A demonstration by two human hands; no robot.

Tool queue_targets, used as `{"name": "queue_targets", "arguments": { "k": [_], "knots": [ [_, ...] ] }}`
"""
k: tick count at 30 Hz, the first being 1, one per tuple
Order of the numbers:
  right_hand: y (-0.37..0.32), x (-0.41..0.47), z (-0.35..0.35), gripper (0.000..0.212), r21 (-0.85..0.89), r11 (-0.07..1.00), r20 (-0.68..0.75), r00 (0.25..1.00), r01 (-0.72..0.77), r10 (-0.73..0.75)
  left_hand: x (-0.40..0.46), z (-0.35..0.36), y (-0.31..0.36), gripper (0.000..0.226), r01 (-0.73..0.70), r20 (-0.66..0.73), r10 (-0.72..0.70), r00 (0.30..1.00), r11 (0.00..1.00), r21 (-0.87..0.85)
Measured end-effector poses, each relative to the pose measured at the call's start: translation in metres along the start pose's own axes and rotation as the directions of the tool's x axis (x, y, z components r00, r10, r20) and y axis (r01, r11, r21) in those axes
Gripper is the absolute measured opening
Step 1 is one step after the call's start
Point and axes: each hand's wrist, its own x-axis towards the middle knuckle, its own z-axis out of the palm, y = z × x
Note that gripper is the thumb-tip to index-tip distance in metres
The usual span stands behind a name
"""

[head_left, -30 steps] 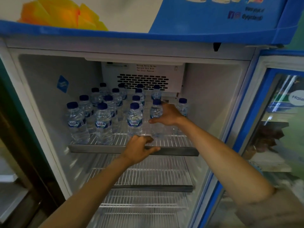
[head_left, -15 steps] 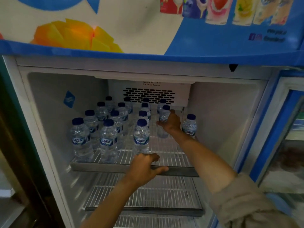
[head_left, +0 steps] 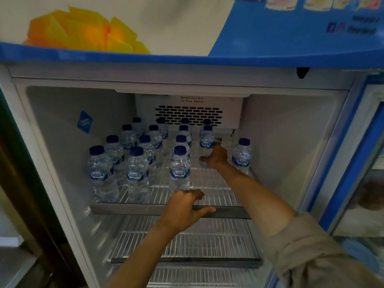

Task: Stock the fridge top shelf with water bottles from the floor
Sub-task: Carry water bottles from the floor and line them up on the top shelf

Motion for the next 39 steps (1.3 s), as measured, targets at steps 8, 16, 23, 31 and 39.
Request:
{"name": "queue_targets", "arguments": {
  "k": [8, 16, 23, 31, 39],
  "knots": [
    [-0.057, -0.019, -0.044, 0.084, 0.128, 0.986, -0.188, 0.979, 0.108, -0.083, -0.002, 0.002, 0.001, 0.065, -0.020, -0.017, 0.020, 1.000, 1.000, -0.010],
    [-0.067, -0.062, -0.117, 0.052, -0.146, 0.899, -0.479, 0.765, 0.414, -0.430, -0.009, 0.004, 0.006, 0.076, -0.022, 0.001, 0.022, 1.000, 0.997, 0.068],
    [0.017, -0.082, -0.097, 0.085, -0.092, 0.996, -0.375, 0.925, 0.023, -0.056, -0.010, 0.001, 0.014, 0.060, -0.010, 0.009, 0.009, 1.000, 0.991, 0.134],
    [0.060, -0.086, -0.065, 0.068, 0.075, 0.995, -0.283, 0.955, -0.069, 0.088, -0.011, 0.001, 0.013, 0.048, -0.030, -0.003, 0.031, 1.000, 0.989, 0.147],
    [0.012, -0.077, -0.045, 0.053, 0.131, 0.989, -0.243, 0.969, 0.072, -0.038, -0.010, 0.003, 0.011, 0.047, -0.029, 0.004, 0.028, 1.000, 0.985, 0.167]
  ]
}}
